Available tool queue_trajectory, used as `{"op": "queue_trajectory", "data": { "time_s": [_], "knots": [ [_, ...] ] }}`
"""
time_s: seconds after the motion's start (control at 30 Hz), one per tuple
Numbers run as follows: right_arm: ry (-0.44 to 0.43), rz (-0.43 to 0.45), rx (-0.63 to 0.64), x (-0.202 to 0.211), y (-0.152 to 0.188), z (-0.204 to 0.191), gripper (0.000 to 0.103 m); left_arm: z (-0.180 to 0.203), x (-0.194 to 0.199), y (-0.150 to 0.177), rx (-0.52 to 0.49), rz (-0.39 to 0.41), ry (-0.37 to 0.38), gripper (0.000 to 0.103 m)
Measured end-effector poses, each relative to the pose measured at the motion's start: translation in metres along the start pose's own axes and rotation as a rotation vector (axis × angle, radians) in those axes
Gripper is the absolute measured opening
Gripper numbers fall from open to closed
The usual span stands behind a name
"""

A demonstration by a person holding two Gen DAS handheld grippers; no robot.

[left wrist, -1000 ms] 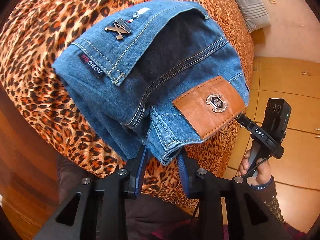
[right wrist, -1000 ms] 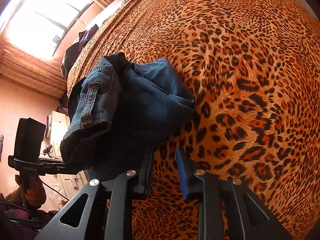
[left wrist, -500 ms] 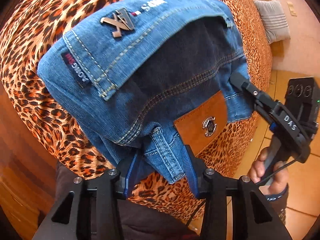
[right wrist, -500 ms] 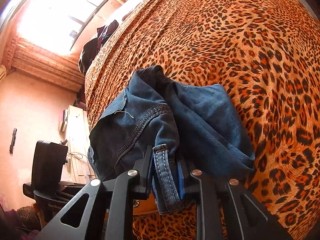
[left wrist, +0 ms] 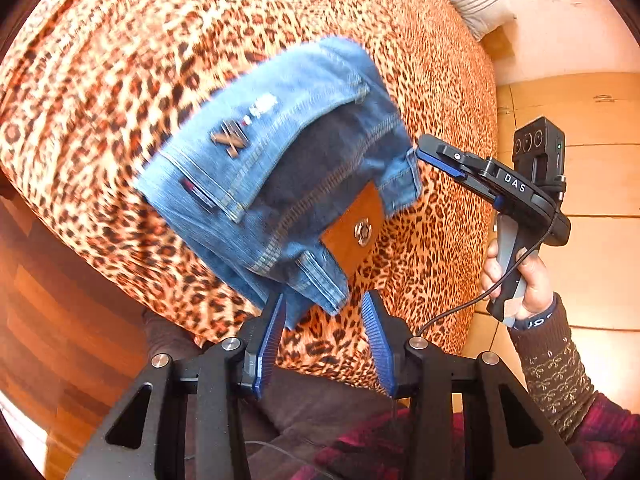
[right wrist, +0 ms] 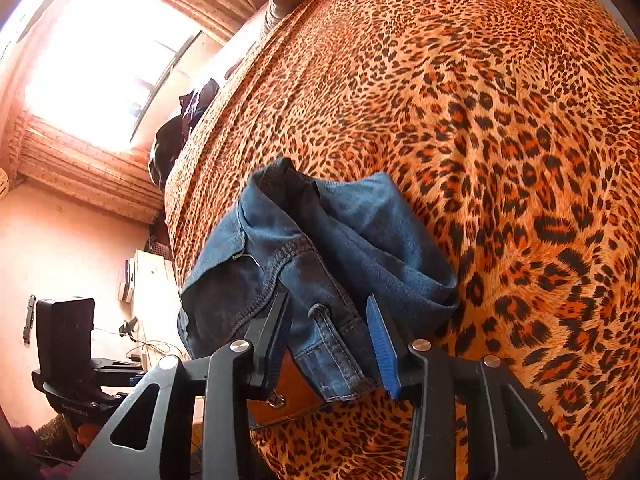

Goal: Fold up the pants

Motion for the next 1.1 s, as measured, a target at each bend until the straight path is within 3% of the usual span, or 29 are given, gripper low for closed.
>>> {"op": "queue_trajectory", "data": {
  "time_s": [0.07, 0.2, 0.27, 0.3, 0.37, 0.43, 0.53, 0.57, 0.7, 0.73, 0.8, 0.97, 1.1],
  "knots": [
    [-0.026, 0.037, 0.011, 0.002, -0.017, -0.012, 0.044, -0.011, 0.019, -0.019, 0.038, 0.067, -0.047, 0.049],
    [-0.055, 0.103, 0.124, -0.013, -0.043, -0.063, 0.042, -0.031, 0.023, -0.046, 0.117, 0.111, -0.014, 0.050],
    [-0.038, 0.128, 0.172, -0.028, -0.051, -0.087, 0.026, -0.029, 0.003, -0.066, 0.111, 0.099, -0.039, 0.050],
    [-0.005, 0.120, 0.186, -0.038, -0.052, -0.091, 0.011, -0.025, -0.011, -0.074, 0.100, 0.076, -0.053, 0.050],
    [0.143, 0.078, 0.200, -0.068, -0.051, -0.081, 0.004, -0.025, -0.045, -0.075, 0.047, 0.006, -0.117, 0.050],
    [0.227, 0.012, 0.161, -0.094, -0.046, -0.055, 0.002, -0.028, -0.073, -0.081, -0.066, -0.055, -0.188, 0.049],
    [0.194, 0.039, 0.026, -0.088, -0.046, -0.040, 0.002, -0.008, -0.074, -0.081, -0.208, -0.127, -0.228, 0.050],
    [0.175, 0.056, -0.008, -0.080, -0.046, -0.041, 0.002, -0.002, -0.072, -0.081, -0.254, -0.161, -0.210, 0.050],
    [0.098, 0.186, -0.200, -0.022, -0.035, -0.023, 0.029, 0.009, -0.052, -0.095, -0.339, -0.247, -0.053, 0.050],
    [0.104, 0.230, -0.259, -0.007, -0.027, -0.014, 0.040, 0.011, -0.048, -0.106, -0.349, -0.244, -0.041, 0.052],
    [0.118, 0.290, -0.375, 0.018, -0.001, 0.008, 0.049, 0.012, -0.051, -0.135, -0.369, -0.232, -0.045, 0.058],
    [0.109, 0.393, -0.644, 0.029, 0.068, 0.045, 0.049, 0.023, -0.097, -0.192, -0.370, -0.315, -0.021, 0.062],
    [0.047, 0.456, -0.773, 0.008, 0.093, 0.048, 0.049, 0.019, -0.139, -0.212, -0.392, -0.389, -0.045, 0.062]
  ]
}}
Point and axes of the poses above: each gripper's, at about its wrist camera, not at the fingertips, and x roughly against the way its jaws point, z to its right, y to its underside, the point moved 6 cm from there along -x, roughly the way its jaws point, and after that the axes turned 5 degrees about -x, right-handed, at the moved point
